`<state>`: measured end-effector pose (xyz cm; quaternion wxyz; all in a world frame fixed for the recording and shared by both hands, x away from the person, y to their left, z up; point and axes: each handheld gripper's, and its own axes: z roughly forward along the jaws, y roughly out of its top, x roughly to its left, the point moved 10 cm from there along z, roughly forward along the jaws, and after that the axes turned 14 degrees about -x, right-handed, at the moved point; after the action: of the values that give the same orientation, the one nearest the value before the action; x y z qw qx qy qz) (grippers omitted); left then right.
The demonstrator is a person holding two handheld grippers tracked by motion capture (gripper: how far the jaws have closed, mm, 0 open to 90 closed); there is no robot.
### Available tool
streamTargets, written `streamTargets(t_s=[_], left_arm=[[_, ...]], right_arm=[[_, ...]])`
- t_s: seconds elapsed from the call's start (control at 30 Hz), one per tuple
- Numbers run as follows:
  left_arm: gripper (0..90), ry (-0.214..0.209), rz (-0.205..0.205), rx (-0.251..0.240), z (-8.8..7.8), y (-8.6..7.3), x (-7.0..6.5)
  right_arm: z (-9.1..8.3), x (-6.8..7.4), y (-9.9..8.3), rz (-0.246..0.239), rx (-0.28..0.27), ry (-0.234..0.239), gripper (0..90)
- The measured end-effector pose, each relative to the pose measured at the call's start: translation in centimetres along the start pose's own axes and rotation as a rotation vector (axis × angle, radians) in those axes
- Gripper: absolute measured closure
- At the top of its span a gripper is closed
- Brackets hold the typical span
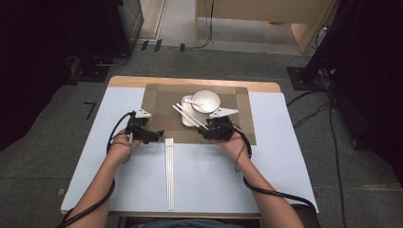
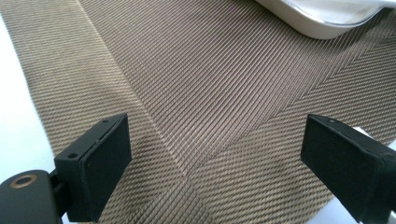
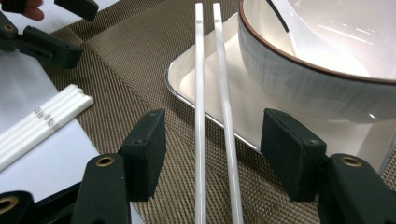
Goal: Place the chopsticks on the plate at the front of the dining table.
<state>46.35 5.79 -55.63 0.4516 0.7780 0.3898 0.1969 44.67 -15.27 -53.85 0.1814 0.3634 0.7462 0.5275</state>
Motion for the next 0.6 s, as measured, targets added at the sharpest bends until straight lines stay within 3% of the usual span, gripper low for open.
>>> streamTargets(t_s=[0.6], left_arm=[[8.3,-0.051,-0.006,-0.012,2.1,1.4,-1.0]], right_arm=[[-1.3,0.0,-1.9,-0.010,0.008,-0.042,43.2]])
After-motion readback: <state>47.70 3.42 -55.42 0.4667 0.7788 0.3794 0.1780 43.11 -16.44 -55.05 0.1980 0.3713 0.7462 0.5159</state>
